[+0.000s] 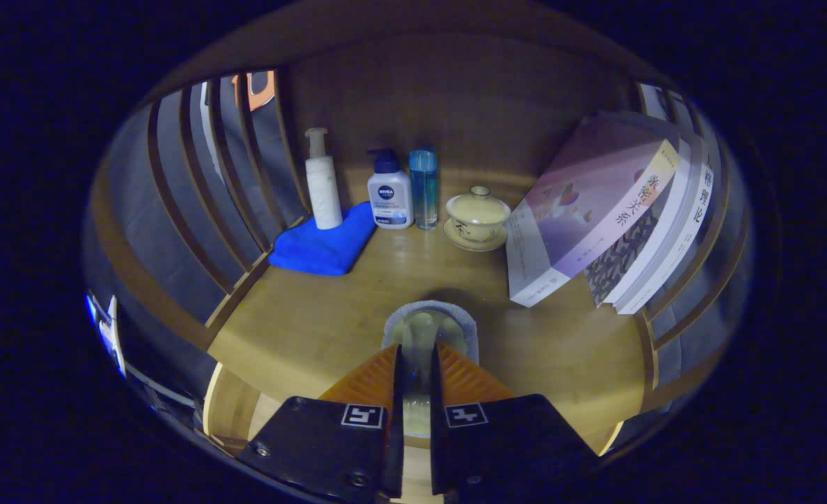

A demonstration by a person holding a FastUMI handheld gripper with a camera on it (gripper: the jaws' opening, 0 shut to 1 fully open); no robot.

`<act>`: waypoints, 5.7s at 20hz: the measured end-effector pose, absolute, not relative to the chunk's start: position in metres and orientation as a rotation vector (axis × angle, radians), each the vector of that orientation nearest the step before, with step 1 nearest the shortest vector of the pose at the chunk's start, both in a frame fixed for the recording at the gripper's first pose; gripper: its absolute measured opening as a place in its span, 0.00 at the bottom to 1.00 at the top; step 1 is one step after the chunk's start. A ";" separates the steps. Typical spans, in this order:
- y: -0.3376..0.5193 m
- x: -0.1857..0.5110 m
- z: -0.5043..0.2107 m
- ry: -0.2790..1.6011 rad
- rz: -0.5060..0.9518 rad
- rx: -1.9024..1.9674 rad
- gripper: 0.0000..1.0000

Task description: Pull open the drawer, take out the items inside it, and place them on the countertop above the cabinet.

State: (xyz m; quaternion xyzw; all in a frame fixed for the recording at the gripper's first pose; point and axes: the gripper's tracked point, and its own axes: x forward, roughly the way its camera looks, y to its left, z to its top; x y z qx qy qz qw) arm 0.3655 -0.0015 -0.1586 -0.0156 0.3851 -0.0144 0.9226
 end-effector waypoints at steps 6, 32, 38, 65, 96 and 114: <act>-0.016 0.370 -0.170 0.795 -0.071 -0.011 0.22; 0.073 0.171 -0.052 0.378 0.262 0.091 0.74; 0.086 0.109 -0.066 0.254 0.303 0.059 0.76; 0.053 0.029 -0.300 0.372 -0.037 -0.063 1.00; 0.021 0.229 -0.285 0.392 -0.112 -0.071 1.00; 0.040 0.136 -0.175 0.226 0.047 -0.136 0.99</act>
